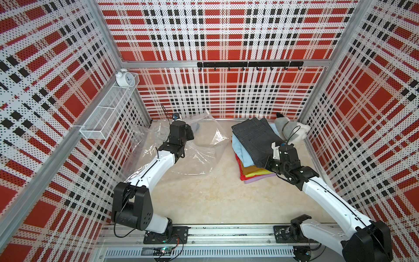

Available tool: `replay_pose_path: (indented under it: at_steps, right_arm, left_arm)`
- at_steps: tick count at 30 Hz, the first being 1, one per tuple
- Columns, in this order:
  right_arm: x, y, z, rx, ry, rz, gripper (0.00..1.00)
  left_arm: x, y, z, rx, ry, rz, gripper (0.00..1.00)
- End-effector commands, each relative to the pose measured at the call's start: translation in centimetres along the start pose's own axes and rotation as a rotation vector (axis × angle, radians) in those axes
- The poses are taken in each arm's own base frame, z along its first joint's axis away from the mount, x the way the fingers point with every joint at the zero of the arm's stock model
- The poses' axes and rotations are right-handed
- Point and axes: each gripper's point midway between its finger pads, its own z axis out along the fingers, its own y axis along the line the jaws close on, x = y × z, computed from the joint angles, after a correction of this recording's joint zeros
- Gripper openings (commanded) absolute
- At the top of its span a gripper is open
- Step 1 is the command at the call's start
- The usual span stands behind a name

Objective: Take the trousers out of the vacuum bag
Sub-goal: Place the trousers at the center of the board.

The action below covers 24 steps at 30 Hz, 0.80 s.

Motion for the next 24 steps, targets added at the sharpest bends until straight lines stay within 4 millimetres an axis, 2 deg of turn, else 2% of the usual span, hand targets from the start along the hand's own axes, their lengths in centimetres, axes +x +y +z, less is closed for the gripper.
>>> replay_pose_path:
  at_steps: [1, 7, 10, 17, 19, 22, 24]
  right_arm:
    - [-1.7, 3.9, -0.7, -0.140, -0.025, -0.016, 0.00]
    - [-4.2, 8.0, -0.7, -0.250, -0.037, -0.035, 0.00]
    - [-4.7, 9.0, -0.5, -0.268, -0.041, -0.044, 0.00]
    - [-2.0, 8.2, 1.7, -0.256, 0.056, -0.014, 0.02]
    - [-1.2, 7.4, 2.2, -0.232, 0.080, -0.006, 0.10]
    - [0.6, 5.9, 2.8, -0.187, 0.155, -0.008, 0.37]
    - [1.8, 5.3, 2.9, -0.165, 0.215, -0.032, 0.46]
  left_arm:
    - [-0.5, 0.0, -0.3, 0.001, -0.025, 0.008, 0.00]
    - [-0.6, 0.0, -0.3, -0.002, -0.026, 0.012, 0.00]
    - [-0.7, 0.1, -0.4, -0.007, -0.029, 0.014, 0.00]
    - [-0.7, 0.2, -0.4, -0.007, -0.028, 0.019, 0.00]
    - [-0.6, 0.1, -0.4, -0.003, -0.024, 0.019, 0.00]
    - [-0.6, 0.1, -0.4, -0.003, -0.024, 0.021, 0.00]
    - [-0.6, 0.2, -0.3, -0.007, -0.022, 0.021, 0.00]
